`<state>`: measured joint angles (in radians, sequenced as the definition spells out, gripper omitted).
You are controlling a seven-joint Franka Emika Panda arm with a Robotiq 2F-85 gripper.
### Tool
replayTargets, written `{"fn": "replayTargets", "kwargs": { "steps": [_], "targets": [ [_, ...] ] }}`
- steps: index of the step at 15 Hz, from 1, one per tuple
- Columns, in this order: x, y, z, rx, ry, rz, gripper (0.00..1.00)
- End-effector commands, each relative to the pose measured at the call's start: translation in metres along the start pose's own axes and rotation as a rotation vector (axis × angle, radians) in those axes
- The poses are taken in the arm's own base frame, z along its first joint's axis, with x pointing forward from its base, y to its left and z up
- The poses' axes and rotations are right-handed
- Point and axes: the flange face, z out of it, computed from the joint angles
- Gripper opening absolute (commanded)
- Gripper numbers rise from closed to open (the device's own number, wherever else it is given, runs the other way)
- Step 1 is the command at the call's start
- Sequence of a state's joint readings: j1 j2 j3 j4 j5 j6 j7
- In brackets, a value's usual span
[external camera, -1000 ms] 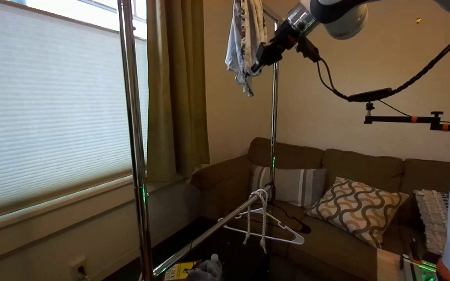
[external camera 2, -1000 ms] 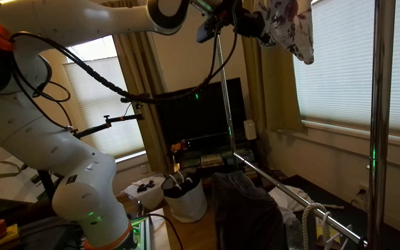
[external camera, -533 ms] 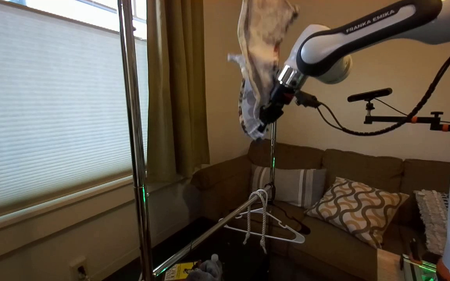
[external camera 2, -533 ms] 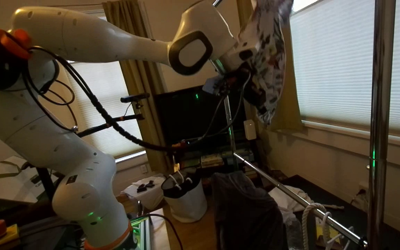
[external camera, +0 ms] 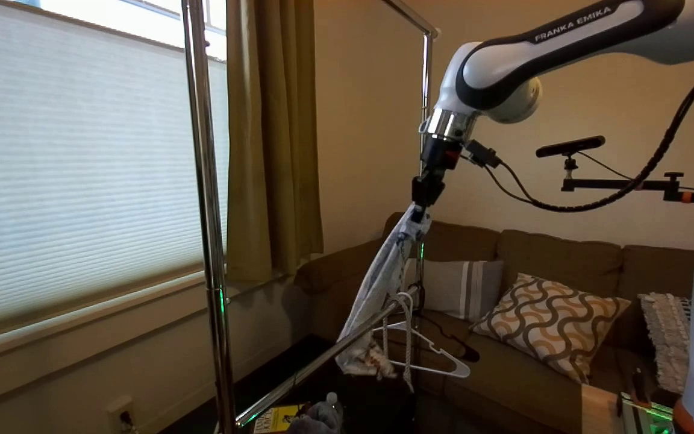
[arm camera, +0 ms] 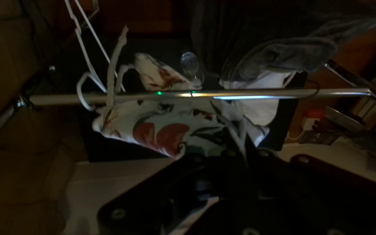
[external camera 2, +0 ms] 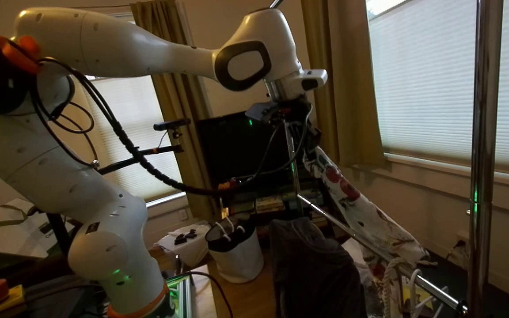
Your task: Pick up the white tea towel and hang it on the bottom silver rail
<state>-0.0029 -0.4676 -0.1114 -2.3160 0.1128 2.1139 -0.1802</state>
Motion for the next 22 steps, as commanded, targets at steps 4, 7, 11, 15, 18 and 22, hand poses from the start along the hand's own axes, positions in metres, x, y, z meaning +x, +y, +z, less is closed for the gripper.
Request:
{"fn": "replayTargets", "kwargs": {
  "steps": [4,7,11,15,18,22],
  "targets": [
    [0.01,-0.064,-0.088,0.032,0.185,-0.12,0.03],
    [0.004,-0.074,-0.115,0.034,0.226,-0.143,0.01],
    [0.038,-0.093,-0.114,0.049,0.325,-0.103,0.01],
    [0.078,-0.114,-0.152,0.059,0.564,-0.019,0.01],
    [0.102,-0.12,-0.169,0.04,0.697,0.025,0.01],
    [0.101,-0.116,-0.157,0.065,0.711,0.024,0.01]
  ]
}}
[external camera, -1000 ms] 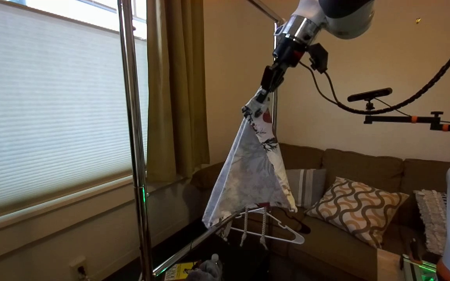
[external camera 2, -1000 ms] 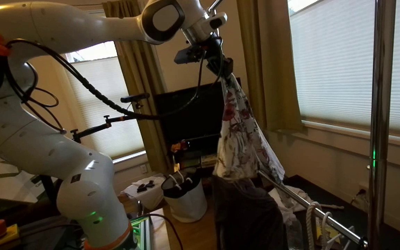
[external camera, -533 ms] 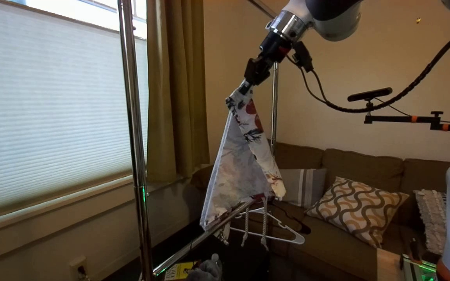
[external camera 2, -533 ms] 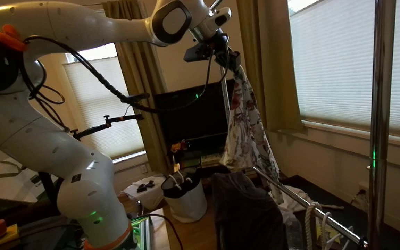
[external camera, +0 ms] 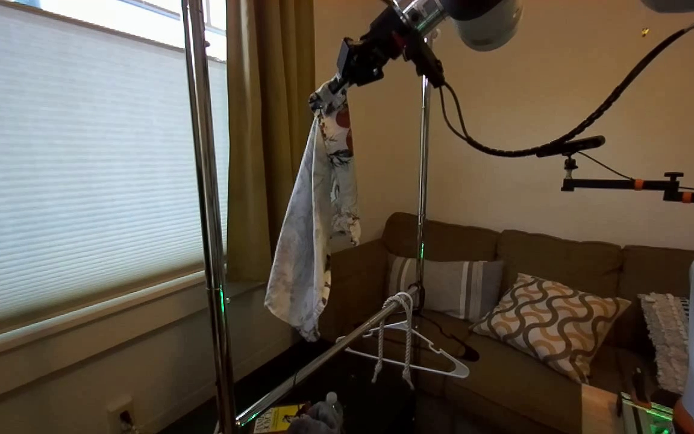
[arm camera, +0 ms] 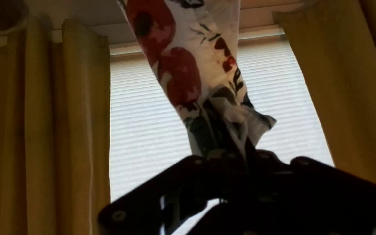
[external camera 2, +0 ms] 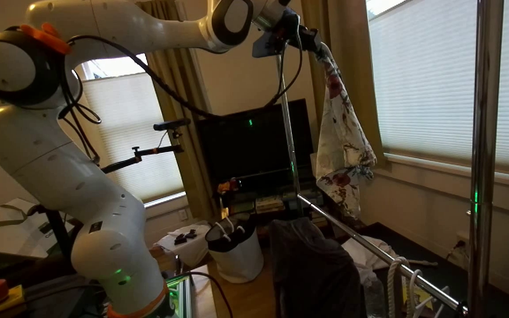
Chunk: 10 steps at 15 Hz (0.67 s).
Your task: Pick up the white tea towel and hang it on the bottom silver rail
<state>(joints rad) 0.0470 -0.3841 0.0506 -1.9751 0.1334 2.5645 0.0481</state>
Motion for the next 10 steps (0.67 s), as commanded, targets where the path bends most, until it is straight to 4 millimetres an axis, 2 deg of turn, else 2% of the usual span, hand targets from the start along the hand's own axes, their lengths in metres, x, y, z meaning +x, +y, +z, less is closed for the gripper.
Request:
{"fn": "replayTargets", "kwargs": {
  "steps": [1,4,5,8,10],
  "targets": [
    [-0.001,0.01,0.014,-0.002,0.064,0.033,0.01],
    [0.004,0.024,0.039,-0.039,0.179,0.041,0.01],
    [0.001,0.032,0.053,-0.055,0.162,0.054,0.01],
    [-0.025,0.053,0.088,-0.096,0.084,0.064,0.01],
    [-0.049,0.071,0.104,-0.129,-0.02,0.091,0.01]
  ]
}}
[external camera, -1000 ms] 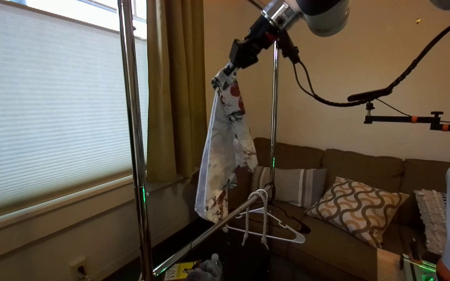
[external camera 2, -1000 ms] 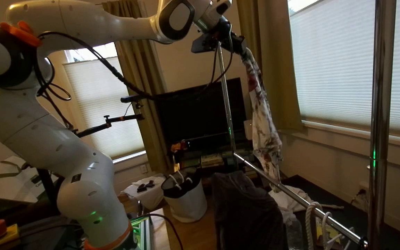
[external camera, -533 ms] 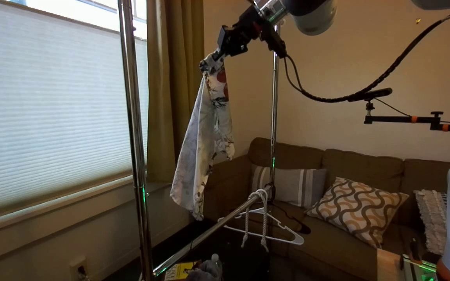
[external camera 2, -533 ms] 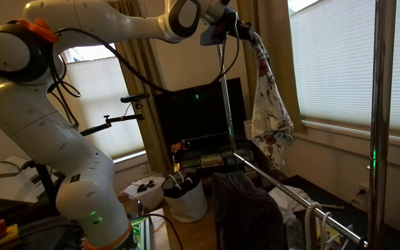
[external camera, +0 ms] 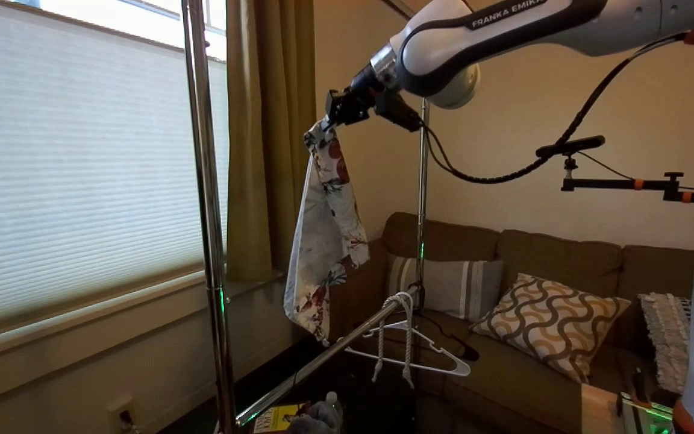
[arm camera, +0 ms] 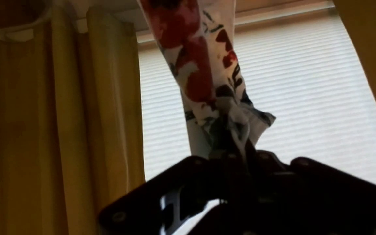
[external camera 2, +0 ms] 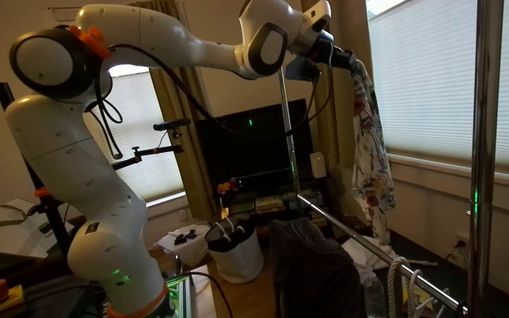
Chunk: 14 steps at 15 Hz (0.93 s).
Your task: Pick up the white tea towel and hang it on the bottom silver rail
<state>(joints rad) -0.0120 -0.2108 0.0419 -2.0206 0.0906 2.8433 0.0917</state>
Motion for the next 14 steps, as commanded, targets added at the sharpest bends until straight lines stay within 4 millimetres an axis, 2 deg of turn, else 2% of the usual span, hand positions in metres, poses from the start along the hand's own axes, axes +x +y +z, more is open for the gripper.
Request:
{"fn": "replayTargets", "kwargs": {
  "steps": [1,4,7,9,11,12,14],
  "targets": [
    [-0.044,0.028,0.015,-0.081,-0.163,0.029,0.01],
    [-0.09,0.044,0.003,-0.072,-0.358,0.045,0.01],
    [-0.143,0.069,-0.006,-0.058,-0.549,0.119,0.01],
    [-0.171,0.076,-0.017,-0.019,-0.671,0.159,0.01],
    [-0.181,0.087,-0.033,0.007,-0.791,0.213,0.01],
    [-0.169,0.083,-0.01,-0.04,-0.729,0.176,0.03],
    [-0.174,0.088,-0.023,-0.023,-0.779,0.2,0.03]
  ]
}}
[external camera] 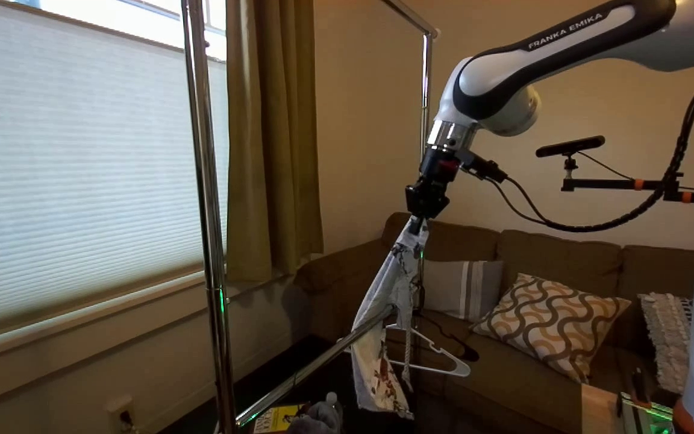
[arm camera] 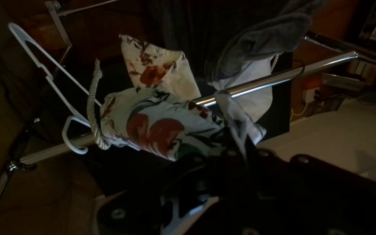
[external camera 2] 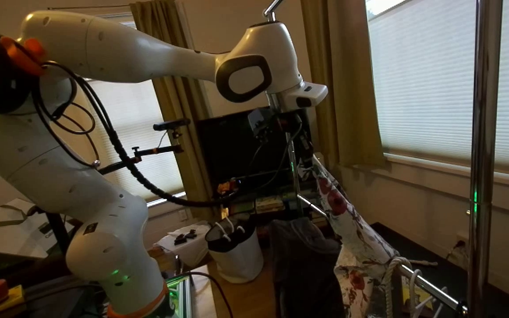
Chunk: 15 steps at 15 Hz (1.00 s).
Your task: Pick up the white tea towel and hang it on the bottom silver rail
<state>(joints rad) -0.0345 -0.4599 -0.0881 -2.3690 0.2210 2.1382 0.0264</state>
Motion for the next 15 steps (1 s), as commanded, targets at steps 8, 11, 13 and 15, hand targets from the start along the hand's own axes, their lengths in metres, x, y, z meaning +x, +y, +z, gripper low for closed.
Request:
{"fn": "replayTargets", "kwargs": {
  "steps": [8,11,13,15],
  "targets": [
    [-0.048,0.016,0.101,0.059,-0.264,0.053,0.01],
    [-0.081,0.028,0.146,0.119,-0.423,0.061,0.01],
    [-0.099,0.038,0.171,0.139,-0.527,0.087,0.01],
    [-0.121,0.057,0.195,0.139,-0.635,0.123,0.01]
  ]
}}
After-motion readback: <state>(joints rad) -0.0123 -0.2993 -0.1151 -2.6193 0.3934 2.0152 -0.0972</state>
